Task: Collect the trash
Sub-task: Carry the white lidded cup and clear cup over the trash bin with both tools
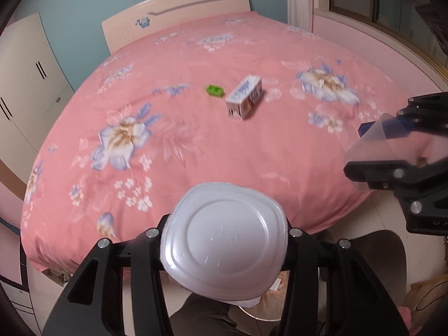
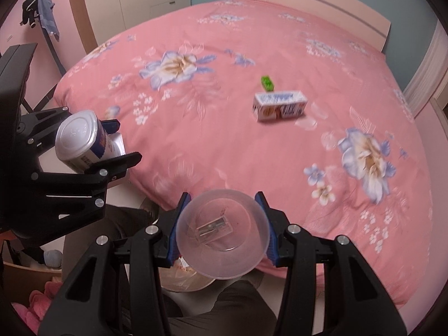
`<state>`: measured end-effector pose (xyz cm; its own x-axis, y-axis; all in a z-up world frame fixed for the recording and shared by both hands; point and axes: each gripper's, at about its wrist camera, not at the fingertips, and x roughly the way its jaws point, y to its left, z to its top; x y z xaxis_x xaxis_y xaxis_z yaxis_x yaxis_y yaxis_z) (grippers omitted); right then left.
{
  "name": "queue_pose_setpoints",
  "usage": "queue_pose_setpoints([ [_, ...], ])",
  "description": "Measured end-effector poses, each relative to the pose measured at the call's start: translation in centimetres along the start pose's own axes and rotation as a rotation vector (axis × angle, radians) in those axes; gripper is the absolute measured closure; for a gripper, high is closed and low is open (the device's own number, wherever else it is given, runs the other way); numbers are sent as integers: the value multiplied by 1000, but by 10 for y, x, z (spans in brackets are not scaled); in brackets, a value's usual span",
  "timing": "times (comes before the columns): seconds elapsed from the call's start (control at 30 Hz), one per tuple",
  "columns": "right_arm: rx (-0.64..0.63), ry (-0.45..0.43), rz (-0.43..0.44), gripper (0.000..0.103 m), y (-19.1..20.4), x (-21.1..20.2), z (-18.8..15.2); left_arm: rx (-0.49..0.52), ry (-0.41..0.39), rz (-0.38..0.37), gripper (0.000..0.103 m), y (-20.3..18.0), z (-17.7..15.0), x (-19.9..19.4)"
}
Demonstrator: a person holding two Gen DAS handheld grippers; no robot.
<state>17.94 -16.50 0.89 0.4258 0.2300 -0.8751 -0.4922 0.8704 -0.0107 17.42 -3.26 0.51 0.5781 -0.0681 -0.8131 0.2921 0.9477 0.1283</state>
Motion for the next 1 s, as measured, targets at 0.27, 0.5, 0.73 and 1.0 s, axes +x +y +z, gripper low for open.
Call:
queue_pose_setpoints([
  [0.27,6,82,26,55,4,44,-26,-12,80,-28,54,-5,-28,38],
  [0.5,8,153,51,55,13,84,-48,-30,150,-51,54,-8,-56,69],
  [0.73,8,214,76,55,25,122,-66,-50,216,-81,54,-11,-85,100],
  [1.0,9,304,104,55,39,168,-93,-69,310,-110,54,-19,-122,140],
])
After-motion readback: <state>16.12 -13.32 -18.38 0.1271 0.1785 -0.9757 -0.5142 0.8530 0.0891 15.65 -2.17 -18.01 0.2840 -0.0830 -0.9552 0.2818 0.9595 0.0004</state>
